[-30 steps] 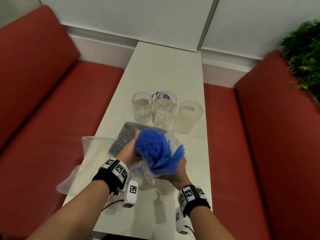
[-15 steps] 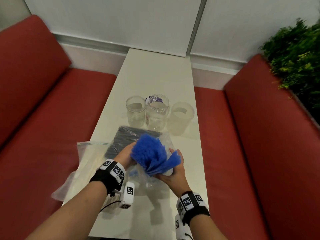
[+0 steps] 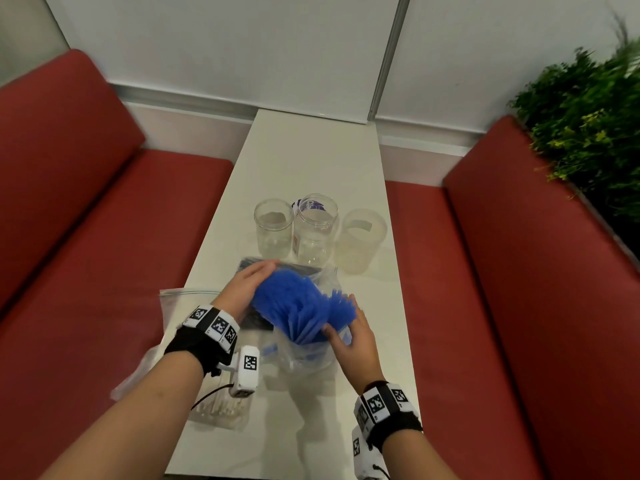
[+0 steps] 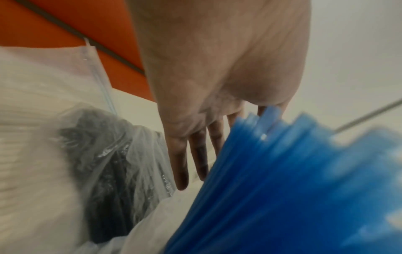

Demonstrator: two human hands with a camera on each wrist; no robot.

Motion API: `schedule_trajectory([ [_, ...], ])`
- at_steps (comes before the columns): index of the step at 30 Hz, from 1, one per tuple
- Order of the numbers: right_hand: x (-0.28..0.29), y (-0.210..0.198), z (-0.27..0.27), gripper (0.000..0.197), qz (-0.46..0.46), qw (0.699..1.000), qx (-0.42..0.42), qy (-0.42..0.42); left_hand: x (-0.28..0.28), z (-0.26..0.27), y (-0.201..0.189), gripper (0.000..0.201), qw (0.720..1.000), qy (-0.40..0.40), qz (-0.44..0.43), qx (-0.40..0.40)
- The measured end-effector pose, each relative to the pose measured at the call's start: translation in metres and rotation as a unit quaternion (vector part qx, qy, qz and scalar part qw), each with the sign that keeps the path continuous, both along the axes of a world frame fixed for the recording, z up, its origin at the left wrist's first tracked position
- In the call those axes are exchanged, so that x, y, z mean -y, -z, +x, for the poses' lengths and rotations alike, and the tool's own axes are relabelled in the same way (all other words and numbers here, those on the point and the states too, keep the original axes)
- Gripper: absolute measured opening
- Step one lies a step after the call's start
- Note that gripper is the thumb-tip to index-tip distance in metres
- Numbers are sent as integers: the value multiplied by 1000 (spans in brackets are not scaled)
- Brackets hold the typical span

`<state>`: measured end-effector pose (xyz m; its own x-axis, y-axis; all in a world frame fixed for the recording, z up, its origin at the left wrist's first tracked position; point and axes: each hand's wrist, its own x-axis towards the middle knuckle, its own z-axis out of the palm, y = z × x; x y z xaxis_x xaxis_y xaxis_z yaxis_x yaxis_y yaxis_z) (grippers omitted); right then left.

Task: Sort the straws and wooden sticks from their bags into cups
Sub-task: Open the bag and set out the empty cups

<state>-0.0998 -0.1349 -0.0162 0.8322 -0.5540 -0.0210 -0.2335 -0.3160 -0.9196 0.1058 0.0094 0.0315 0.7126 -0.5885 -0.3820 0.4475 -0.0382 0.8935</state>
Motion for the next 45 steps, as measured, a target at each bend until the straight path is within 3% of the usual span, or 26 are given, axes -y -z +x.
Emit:
schedule_trajectory([
  [7,-18,-10,22,45,14,999,-29,-26,-3,-10,14,43,987,24,-38,-152],
  [12,-16,-17,40,56,-34,996,-74,-43,-3,1,25,50,984,37,-38,-169],
  [17,-12,-12,39,54,-64,991,-108,-50,-17,24,41,47,991,55,8,-120],
  [20,-14,-8,44,52,-71,988,-123,-61,-16,30,44,31,996,39,81,-25],
  [23,-17,-4,50,47,-84,988,-119,-45,-17,39,50,33,980,38,188,58],
  [27,-18,5,60,52,-120,972,-186,-74,-18,42,65,38,965,53,250,59],
  [31,-21,6,71,38,-148,961,-220,-78,-22,43,70,46,961,56,272,11],
  [34,-20,4,74,36,-138,967,-206,-63,-31,46,69,48,977,-10,183,-106],
  [36,-20,2,74,34,-118,976,-176,-47,-36,47,60,40,979,-30,155,-131],
  [40,-22,-5,75,37,-139,972,-180,-56,-36,53,39,35,976,19,210,-50],
  [43,-25,-15,77,40,-89,990,-102,-27,-36,60,18,38,960,61,263,78],
  [45,-28,-20,78,38,-48,994,-99,-24,-34,64,4,39,951,70,264,142],
])
